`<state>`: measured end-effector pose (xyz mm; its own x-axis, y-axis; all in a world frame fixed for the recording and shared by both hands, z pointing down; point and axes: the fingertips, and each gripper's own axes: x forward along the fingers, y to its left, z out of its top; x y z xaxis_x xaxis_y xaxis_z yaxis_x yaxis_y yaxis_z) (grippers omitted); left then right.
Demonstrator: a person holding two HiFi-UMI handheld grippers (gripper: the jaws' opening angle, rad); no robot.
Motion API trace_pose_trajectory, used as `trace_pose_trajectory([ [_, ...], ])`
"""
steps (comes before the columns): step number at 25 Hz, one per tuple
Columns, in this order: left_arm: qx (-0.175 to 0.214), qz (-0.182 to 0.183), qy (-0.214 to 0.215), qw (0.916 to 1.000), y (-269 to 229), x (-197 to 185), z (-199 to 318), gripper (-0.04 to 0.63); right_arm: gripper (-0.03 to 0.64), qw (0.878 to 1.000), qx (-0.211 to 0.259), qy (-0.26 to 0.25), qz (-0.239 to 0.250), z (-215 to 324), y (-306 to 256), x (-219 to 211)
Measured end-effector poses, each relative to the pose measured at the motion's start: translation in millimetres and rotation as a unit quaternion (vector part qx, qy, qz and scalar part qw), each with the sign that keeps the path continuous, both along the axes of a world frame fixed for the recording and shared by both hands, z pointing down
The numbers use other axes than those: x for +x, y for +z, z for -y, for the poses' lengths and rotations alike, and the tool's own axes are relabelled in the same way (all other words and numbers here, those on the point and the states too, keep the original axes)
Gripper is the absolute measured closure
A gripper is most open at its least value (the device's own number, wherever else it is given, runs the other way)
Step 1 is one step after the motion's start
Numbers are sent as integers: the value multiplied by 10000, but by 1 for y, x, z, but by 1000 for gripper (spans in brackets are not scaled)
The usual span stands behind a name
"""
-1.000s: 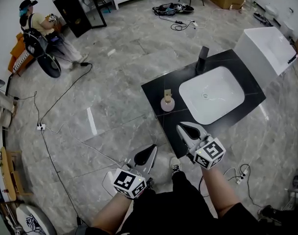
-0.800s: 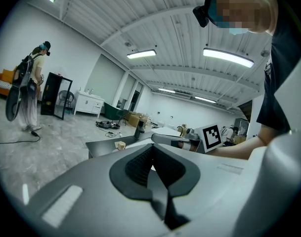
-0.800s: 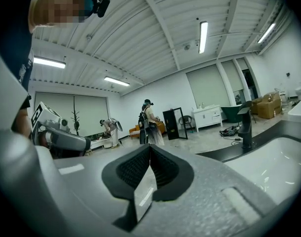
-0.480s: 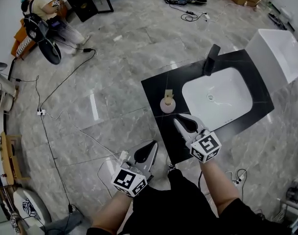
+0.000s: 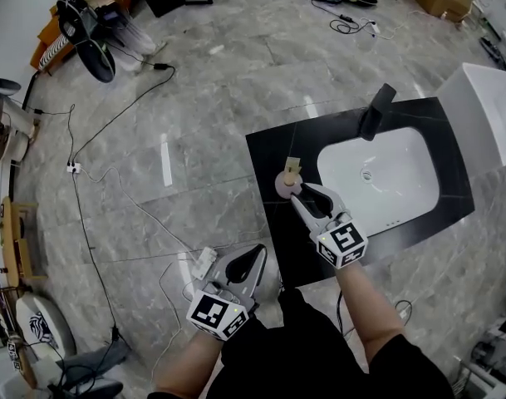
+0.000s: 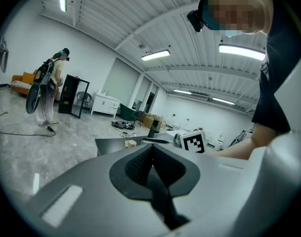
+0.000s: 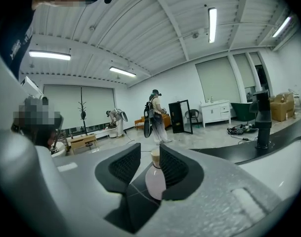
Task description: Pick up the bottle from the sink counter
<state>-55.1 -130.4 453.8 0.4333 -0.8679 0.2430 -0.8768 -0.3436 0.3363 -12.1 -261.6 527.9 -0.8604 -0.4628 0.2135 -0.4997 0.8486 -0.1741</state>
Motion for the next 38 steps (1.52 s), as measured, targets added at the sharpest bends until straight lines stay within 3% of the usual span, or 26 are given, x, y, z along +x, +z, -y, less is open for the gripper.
trace_pose_trajectory([
  [13, -319, 48, -415, 9986, 22, -10, -12, 592, 451, 9983, 407, -260, -318, 24, 35, -23],
  [38, -707, -86, -528, 9961, 57, -11, -16, 592, 462, 9950, 859, -498, -89, 30, 41, -39],
])
